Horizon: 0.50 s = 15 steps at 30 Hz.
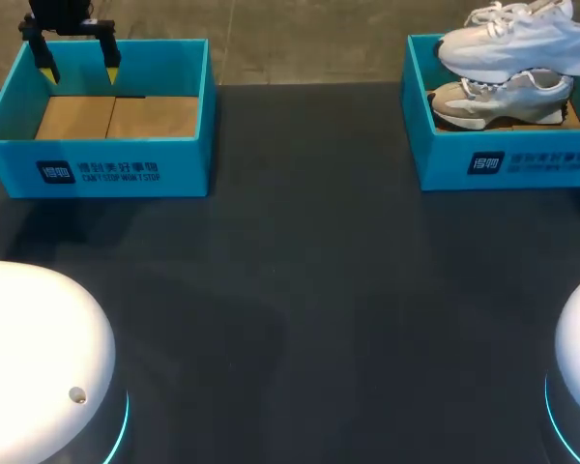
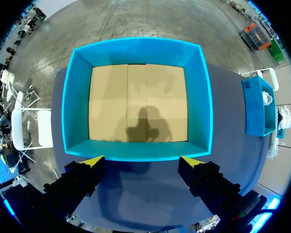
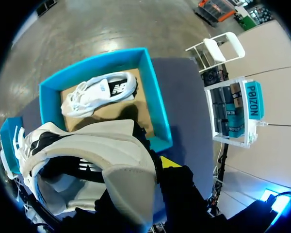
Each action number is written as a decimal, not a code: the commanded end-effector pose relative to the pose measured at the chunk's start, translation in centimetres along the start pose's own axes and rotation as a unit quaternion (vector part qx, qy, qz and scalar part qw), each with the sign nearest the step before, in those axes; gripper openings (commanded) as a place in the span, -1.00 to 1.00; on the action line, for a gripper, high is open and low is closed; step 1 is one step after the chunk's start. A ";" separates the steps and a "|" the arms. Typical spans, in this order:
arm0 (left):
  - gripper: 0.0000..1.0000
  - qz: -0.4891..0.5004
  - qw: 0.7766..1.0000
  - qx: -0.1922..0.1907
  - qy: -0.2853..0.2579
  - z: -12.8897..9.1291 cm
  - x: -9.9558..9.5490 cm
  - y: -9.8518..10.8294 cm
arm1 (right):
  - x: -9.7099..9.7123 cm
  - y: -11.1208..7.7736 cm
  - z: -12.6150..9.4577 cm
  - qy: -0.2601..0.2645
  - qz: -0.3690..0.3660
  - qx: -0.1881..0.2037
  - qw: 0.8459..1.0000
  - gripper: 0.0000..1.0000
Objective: Take the shoe out of the shoebox, open the shoe tongue, remove and reinsert the insole, then place the shoe into the shoebox
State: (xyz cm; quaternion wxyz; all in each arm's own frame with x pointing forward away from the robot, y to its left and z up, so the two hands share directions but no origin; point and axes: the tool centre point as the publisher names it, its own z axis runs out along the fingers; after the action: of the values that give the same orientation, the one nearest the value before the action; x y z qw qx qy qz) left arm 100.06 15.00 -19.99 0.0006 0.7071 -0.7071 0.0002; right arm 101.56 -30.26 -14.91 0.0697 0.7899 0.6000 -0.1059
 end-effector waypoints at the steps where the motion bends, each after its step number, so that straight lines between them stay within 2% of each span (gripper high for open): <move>1: 1.00 0.000 1.000 0.000 0.000 0.0 0.0 0.0 | 0.4 -5.7 -1.9 0.005 0.008 -0.031 0.999 -1.00; 9: 1.00 0.000 1.000 0.000 0.000 0.0 0.0 0.0 | 3.8 -12.3 -2.8 0.007 0.008 -0.041 0.999 -1.00; 15: 1.00 0.000 1.000 0.000 0.000 0.0 0.0 0.0 | 6.2 -15.5 -2.9 0.009 0.003 -0.046 0.999 -1.00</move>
State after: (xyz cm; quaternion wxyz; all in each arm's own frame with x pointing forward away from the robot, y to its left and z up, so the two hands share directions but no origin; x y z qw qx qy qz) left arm 100.06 15.00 -19.99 0.0006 0.7071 -0.7071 0.0002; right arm 91.62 -21.03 -13.37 0.0504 0.7922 0.5989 -0.1060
